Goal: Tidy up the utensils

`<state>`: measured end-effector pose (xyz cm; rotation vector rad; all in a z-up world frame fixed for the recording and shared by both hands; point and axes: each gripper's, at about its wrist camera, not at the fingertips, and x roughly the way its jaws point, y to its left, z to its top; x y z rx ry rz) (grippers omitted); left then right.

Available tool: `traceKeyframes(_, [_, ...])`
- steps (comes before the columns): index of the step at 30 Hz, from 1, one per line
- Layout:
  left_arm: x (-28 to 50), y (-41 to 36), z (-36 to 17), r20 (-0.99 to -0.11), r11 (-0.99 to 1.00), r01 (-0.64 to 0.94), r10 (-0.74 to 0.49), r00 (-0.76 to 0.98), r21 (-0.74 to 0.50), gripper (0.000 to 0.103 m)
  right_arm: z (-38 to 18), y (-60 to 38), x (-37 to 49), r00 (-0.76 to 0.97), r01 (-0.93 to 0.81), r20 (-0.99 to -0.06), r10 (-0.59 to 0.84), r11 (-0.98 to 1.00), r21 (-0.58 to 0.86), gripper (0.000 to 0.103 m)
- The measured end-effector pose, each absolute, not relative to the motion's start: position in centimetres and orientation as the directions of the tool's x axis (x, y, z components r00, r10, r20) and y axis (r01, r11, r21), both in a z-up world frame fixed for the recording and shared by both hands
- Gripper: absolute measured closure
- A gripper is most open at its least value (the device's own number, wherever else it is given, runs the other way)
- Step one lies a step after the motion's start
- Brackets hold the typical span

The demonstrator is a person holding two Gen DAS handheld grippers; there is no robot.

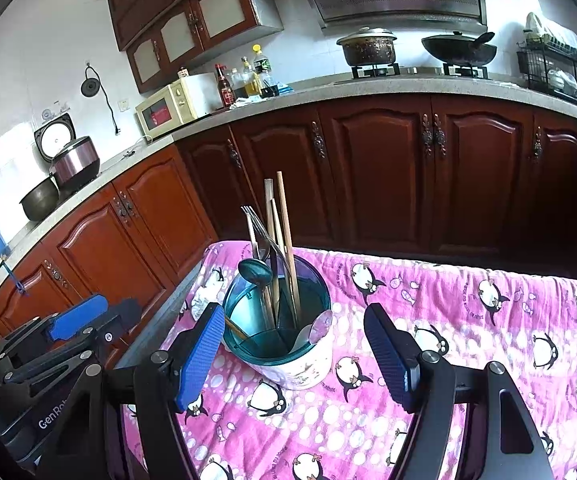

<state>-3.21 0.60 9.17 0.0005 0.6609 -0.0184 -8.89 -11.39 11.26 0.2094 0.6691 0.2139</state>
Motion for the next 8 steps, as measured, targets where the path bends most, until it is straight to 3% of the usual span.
traceKeyframes(8, [-3.15,-0.21,8.78,-0.615,0.999,0.04,-0.029,0.788,0.004,0.061,10.77,-12.42,-9.09,0.765,-0.115,-0.593,0.253,0.958,0.262,0.033])
